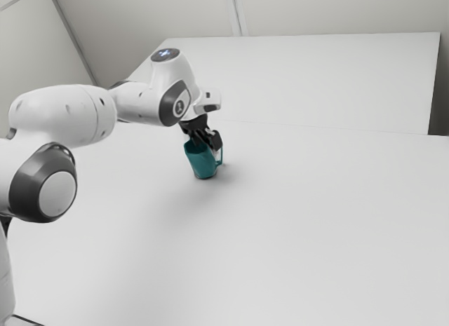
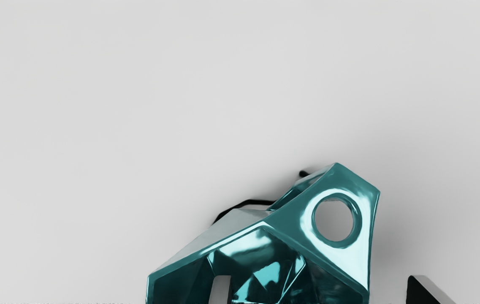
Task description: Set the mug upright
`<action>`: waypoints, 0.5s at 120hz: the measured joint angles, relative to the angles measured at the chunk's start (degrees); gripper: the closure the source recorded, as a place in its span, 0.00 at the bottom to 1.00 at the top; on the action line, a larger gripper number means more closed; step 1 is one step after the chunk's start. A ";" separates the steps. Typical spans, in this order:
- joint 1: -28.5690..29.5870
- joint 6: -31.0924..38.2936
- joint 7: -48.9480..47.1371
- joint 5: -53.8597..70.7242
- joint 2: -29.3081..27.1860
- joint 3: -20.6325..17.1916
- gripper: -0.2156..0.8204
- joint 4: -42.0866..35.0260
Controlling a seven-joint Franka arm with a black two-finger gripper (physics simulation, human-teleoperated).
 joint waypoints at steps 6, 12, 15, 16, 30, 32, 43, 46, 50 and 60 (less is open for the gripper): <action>0.22 -0.45 -0.08 0.01 -0.80 -0.05 0.34 0.33; 0.42 -0.94 -0.15 0.01 -1.66 -0.07 0.32 0.46; 0.51 -1.16 -0.18 0.05 -2.21 -0.07 0.30 0.49; 0.54 -1.22 -0.19 0.06 -2.37 -0.07 0.30 0.50; 0.54 -2.74 -0.36 0.24 -6.55 -0.06 0.26 0.05; 0.51 -3.13 -0.39 0.33 -7.30 -0.04 0.26 -0.07; 0.46 -6.86 -0.75 2.59 -12.71 -0.29 0.24 -0.47; 0.44 -8.09 -0.86 3.27 -14.15 -0.32 0.24 -0.49; 0.38 -9.69 -1.00 4.06 -15.66 -0.30 0.23 -0.50; 0.31 -13.25 -1.35 5.32 -17.95 -0.22 0.22 -0.38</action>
